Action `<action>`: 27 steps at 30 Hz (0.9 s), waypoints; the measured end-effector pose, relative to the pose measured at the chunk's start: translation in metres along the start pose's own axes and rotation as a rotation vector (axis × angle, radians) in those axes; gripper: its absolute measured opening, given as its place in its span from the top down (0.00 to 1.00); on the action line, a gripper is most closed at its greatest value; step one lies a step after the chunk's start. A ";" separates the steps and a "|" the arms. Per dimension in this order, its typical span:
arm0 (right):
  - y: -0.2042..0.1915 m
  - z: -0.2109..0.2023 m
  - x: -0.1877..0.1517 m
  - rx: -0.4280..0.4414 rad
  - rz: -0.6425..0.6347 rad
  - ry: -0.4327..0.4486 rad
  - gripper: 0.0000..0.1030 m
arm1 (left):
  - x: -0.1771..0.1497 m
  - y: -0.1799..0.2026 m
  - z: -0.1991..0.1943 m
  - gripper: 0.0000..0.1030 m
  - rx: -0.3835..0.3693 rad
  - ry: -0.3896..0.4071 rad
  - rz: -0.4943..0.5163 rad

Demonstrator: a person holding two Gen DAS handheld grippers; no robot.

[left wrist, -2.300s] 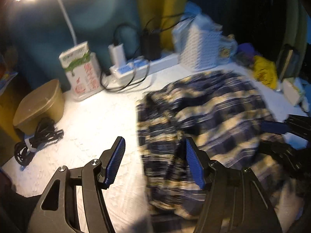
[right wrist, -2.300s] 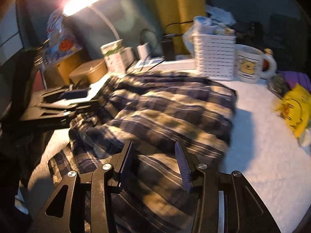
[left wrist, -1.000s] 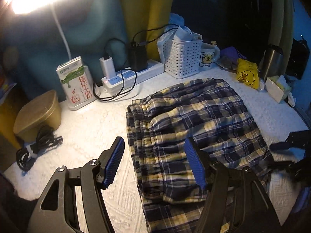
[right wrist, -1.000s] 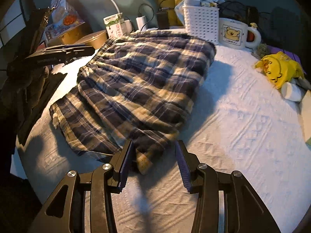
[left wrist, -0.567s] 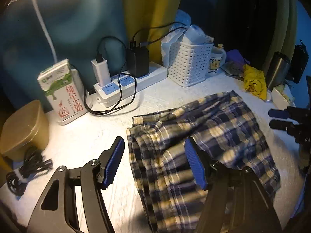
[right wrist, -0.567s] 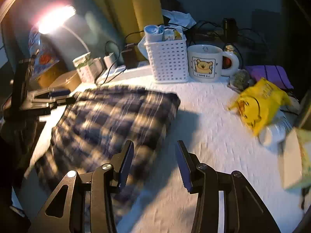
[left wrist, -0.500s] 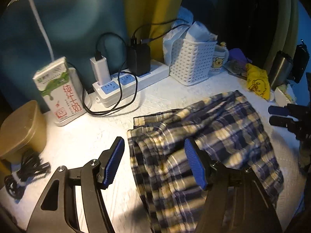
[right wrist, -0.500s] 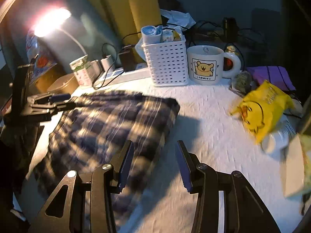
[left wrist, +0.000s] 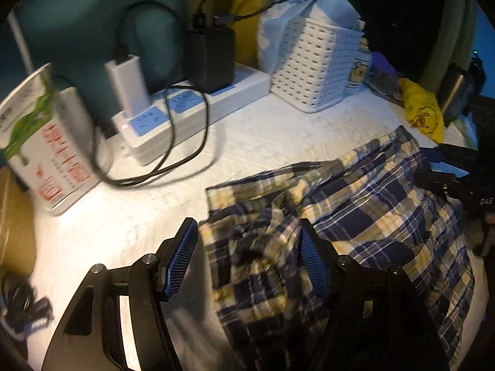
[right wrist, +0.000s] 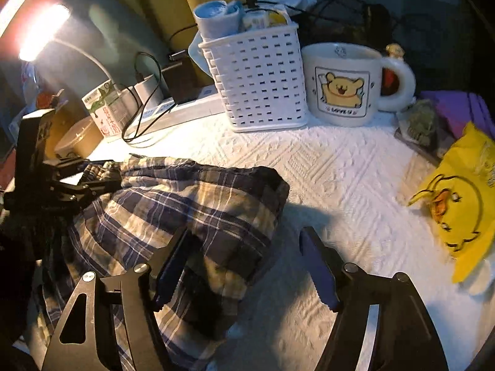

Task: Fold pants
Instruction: 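Grasp the pants waistband edge with the left gripper while the right gripper grasps it too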

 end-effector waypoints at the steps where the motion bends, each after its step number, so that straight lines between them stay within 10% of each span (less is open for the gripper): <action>1: -0.001 0.002 0.001 0.009 0.002 0.001 0.28 | 0.000 -0.001 0.003 0.36 -0.017 -0.004 -0.006; 8: -0.011 0.007 0.008 0.059 -0.030 -0.003 0.29 | 0.006 0.005 0.009 0.38 -0.007 0.016 0.027; 12: -0.018 0.008 0.010 0.071 -0.047 -0.009 0.41 | 0.007 0.017 0.012 0.75 -0.047 0.014 0.041; 18: -0.025 0.004 0.010 0.064 -0.075 0.013 0.75 | 0.009 0.024 0.005 0.82 -0.012 0.045 0.057; 27: -0.035 -0.025 0.013 0.025 -0.098 0.106 0.82 | 0.011 0.035 -0.033 0.84 0.037 0.162 0.043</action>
Point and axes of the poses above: each gripper's, at about its wrist camera, not at the fingertips, and z roughly the way its jaws point, y to its right, x to its top, the point moved 7 cm from there along z, roughly the way its jaws point, and after that the axes turned 14 degrees about -x, right-handed, at the moved point
